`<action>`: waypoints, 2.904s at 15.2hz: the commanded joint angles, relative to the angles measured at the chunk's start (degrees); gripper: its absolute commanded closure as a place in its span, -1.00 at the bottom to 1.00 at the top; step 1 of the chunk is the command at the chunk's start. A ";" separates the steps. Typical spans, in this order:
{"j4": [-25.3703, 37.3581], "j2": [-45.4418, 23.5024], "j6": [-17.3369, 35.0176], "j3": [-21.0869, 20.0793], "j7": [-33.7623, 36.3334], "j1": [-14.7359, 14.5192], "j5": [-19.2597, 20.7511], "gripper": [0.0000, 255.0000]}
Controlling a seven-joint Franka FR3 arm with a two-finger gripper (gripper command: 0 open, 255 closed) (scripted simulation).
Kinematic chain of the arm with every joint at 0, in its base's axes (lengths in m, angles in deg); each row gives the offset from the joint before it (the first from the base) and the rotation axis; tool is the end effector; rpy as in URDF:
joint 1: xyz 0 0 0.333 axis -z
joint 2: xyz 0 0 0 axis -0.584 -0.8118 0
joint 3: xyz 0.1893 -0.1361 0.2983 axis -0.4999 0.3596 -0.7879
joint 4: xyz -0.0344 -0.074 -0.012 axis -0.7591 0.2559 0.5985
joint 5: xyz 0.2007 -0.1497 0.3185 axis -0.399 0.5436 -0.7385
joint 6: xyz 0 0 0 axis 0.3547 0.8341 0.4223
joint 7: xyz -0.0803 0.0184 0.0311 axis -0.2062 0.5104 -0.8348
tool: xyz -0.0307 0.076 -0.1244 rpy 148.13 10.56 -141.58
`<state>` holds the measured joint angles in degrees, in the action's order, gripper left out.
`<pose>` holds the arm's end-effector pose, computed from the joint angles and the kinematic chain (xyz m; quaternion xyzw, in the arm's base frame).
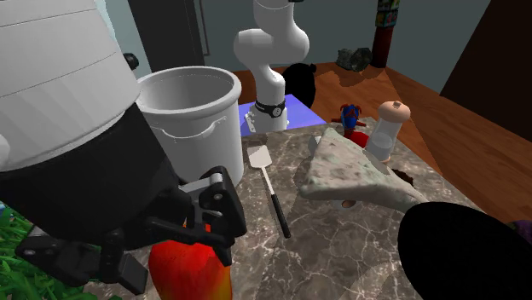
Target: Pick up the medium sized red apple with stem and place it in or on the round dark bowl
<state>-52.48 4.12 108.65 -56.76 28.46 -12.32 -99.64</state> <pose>0.6364 -0.4274 0.4874 -0.9911 0.1000 -0.0451 0.0756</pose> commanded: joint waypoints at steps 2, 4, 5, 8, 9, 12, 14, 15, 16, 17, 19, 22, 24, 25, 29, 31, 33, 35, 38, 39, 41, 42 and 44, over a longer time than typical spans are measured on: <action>3.16 -0.49 -2.59 -0.03 0.54 0.54 -0.03 1.00; 5.42 -0.91 -4.36 -0.08 0.92 0.93 -0.09 1.00; 6.64 -1.17 -5.28 -0.11 1.12 1.15 -0.13 1.00; 10.74 -2.20 -8.23 -0.25 1.77 1.94 -0.34 1.00; 11.50 -2.41 -8.75 -0.28 1.89 2.09 -0.39 1.00; 6.49 0.90 -6.47 -0.46 4.68 -1.87 0.61 1.00; 4.11 2.58 -5.32 -0.71 6.71 -4.26 1.21 1.00; 3.14 3.28 -4.83 -0.87 7.76 -5.40 1.48 1.00; 2.32 3.90 -4.39 -1.04 8.83 -6.52 1.74 1.00; 1.62 4.44 -4.00 -1.21 9.92 -7.61 1.99 1.00; 0.60 5.30 -3.35 -1.64 12.14 -9.68 2.46 1.00; -0.09 6.04 -2.70 -2.35 15.56 -12.61 3.07 1.00; 0.01 6.19 -2.47 -2.88 17.87 -14.44 3.42 1.00; 0.22 6.15 -2.41 -3.15 19.04 -15.32 3.58 1.00; 2.24 5.27 -2.64 -4.21 23.72 -18.68 4.08 1.00; 4.00 4.35 -3.05 -4.75 26.07 -20.24 4.26 1.00; 6.37 3.06 -3.70 -5.28 28.44 -21.71 4.38 1.00; 9.46 1.34 -4.66 -5.85 30.84 -23.04 4.47 1.00; 16.14 -2.41 -6.95 -6.68 34.53 -24.77 4.45 1.00; 19.24 -4.15 -8.09 -6.99 35.83 -25.21 4.39 1.00; 18.80 -4.32 -7.40 -7.06 36.30 -25.78 4.47 1.00; 16.74 -3.59 -6.11 -6.97 36.05 -26.08 4.56 1.00; 13.06 -2.36 -3.73 -6.84 35.60 -26.61 4.71 1.00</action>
<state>-38.08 1.39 103.92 -63.63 64.12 -38.65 -94.99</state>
